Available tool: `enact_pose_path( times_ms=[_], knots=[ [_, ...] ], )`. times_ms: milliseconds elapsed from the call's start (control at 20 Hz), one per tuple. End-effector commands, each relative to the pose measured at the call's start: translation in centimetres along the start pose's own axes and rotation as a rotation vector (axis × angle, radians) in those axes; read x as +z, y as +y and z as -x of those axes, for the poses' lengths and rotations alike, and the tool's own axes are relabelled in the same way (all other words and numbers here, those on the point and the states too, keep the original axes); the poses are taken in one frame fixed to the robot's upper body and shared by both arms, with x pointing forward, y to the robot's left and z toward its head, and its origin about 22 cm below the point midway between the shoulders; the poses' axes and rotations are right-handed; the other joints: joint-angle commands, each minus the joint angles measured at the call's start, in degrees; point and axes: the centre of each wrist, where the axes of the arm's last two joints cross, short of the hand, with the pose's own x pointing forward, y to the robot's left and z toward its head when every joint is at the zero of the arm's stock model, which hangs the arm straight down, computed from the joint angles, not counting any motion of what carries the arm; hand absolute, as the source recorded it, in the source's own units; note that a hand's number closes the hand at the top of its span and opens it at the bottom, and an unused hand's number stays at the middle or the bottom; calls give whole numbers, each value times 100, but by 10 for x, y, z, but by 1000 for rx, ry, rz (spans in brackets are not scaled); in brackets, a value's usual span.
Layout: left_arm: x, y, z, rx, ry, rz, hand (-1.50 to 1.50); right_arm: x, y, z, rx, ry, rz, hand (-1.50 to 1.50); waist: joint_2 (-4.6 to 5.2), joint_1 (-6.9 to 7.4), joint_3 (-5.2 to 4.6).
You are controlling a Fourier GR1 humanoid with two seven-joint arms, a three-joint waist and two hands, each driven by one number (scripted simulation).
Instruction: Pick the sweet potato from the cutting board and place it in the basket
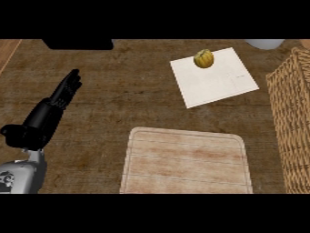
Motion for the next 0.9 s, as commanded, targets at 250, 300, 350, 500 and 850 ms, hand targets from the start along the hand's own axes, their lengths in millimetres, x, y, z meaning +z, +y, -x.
enact_pose_path(
  times_ms=[250,300,350,500,850],
  knots=[
    [-4,-9,9,6,7,-6,0,-41,-15,-5,-49,-73,-14,-150,-7,-41,-6],
    [10,-4,3,5,13,2,0,-37,5,-7,-53,-88,-10,-150,-13,-25,-7],
    [-2,6,5,-1,1,10,0,-38,21,0,-81,-100,-2,-150,-3,-13,-6],
    [22,1,7,20,0,3,0,-39,-21,-10,-182,-56,3,-150,-28,-57,-8],
    [-1,17,-9,4,13,-11,0,-50,-80,-1,-323,113,25,-150,-17,-80,-5]
  ],
)
